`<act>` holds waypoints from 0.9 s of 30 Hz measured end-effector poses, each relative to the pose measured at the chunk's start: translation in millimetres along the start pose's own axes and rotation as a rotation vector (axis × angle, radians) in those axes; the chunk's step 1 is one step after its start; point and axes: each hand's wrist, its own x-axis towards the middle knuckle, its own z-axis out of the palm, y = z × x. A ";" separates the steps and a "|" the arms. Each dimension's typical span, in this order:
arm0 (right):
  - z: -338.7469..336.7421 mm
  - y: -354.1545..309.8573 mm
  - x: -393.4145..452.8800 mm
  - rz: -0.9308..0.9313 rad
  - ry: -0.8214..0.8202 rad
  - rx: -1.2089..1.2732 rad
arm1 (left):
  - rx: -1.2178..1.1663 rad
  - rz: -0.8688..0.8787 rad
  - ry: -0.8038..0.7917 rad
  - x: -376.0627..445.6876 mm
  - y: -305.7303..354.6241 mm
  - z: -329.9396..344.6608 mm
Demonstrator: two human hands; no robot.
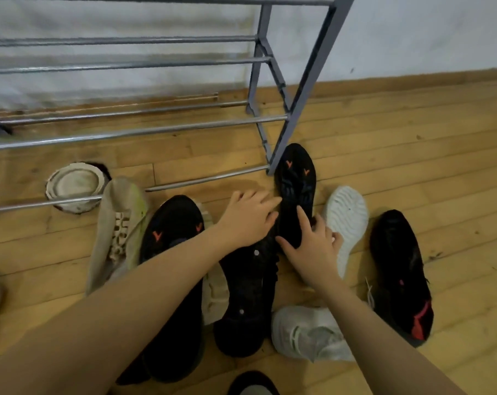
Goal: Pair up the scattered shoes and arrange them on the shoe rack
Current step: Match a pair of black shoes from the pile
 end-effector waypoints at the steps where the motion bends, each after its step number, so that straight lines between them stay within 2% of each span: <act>1: 3.4 0.7 2.5 -0.004 -0.006 0.013 | 0.014 -0.001 -0.052 6.1 -0.7 3.6; 4: 11.1 4.0 7.6 -0.018 0.009 0.056 | 0.088 -0.006 -0.186 18.6 -8.6 12.4; 10: 15.9 12.4 12.7 -0.105 0.136 0.124 | 0.110 0.062 -0.252 39.9 -22.2 26.0; 15: 7.2 5.8 9.1 -0.080 0.247 0.292 | -0.221 0.005 -0.249 40.9 -11.2 34.4; 18: -10.1 1.8 5.1 -0.097 0.314 0.516 | -0.448 -0.010 -0.110 35.9 -10.0 30.3; 22: -26.4 2.6 -10.7 -0.145 0.416 0.543 | -0.681 0.101 0.027 18.9 8.6 17.3; 25: -30.3 3.9 -30.9 -0.136 0.409 0.571 | -0.719 0.028 0.031 -0.2 20.1 9.9; 27: -31.9 4.4 -46.6 -0.128 0.411 0.593 | -0.690 -0.032 -0.027 -14.5 21.4 7.2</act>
